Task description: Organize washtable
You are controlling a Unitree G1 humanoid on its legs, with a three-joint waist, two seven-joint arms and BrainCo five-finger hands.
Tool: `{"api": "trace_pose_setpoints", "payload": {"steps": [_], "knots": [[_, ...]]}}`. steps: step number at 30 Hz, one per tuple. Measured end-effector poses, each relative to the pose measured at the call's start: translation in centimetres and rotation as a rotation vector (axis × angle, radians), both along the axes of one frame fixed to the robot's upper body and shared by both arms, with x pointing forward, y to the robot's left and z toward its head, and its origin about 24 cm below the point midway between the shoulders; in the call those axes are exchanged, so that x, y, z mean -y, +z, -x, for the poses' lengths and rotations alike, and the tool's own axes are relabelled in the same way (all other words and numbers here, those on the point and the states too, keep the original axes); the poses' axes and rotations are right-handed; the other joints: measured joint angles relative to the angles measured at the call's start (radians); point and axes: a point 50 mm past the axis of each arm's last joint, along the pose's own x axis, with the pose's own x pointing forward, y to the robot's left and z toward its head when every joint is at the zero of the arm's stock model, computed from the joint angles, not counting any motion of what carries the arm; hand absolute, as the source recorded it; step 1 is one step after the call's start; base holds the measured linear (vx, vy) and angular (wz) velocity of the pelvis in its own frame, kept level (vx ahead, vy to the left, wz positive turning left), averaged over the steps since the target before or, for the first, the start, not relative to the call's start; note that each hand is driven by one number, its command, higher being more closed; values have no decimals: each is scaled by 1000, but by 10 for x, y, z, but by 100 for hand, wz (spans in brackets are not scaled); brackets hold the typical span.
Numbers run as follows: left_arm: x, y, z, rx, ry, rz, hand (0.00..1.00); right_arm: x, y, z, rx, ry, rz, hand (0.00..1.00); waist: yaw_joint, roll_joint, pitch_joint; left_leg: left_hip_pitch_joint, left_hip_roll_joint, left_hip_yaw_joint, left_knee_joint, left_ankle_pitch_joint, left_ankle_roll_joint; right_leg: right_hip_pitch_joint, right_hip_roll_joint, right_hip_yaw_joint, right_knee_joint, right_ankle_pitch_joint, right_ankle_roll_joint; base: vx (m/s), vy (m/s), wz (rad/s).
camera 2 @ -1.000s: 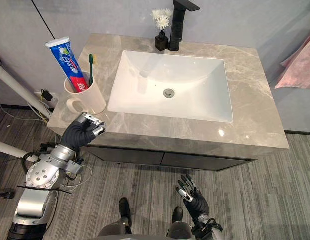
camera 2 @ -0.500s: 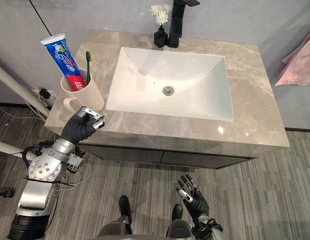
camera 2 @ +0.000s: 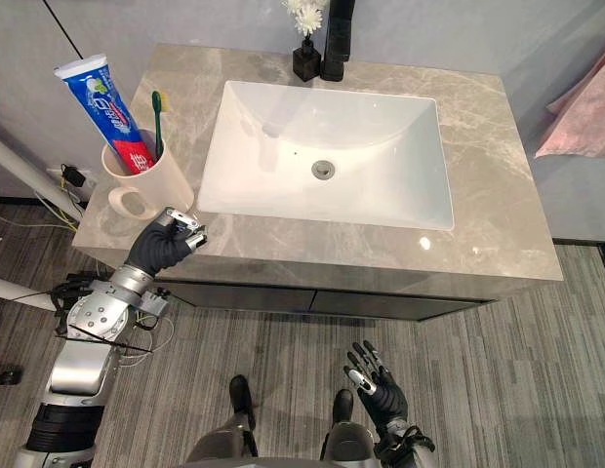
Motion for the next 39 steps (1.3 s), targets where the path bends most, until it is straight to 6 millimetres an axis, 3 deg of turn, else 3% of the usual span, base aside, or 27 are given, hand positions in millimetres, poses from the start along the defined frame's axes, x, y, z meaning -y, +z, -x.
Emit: {"api": "trace_pose_setpoints", "payload": {"steps": [15,29,39], "knots": [[2,0,-4,25,42,37,100,1,2,-2,2,-12,9,0,1,15,21,2,2,1,-1,-4,0,-4,0,-4,13,0,0,0,0,0],[-15,7,-11,61,127,63,100,0,2,-2,1,-10,7,0,0,17,39,3,3,6,-1,-2,-2,-6,0,-2,13,0,0,0,0,0],[-13,13,-15,70,121,108,100,-1,2,-2,1,-4,5,0,1,18,47,3,3,7,0,-1,-2,-7,0,-1,13,0,0,0,0,0]]}}
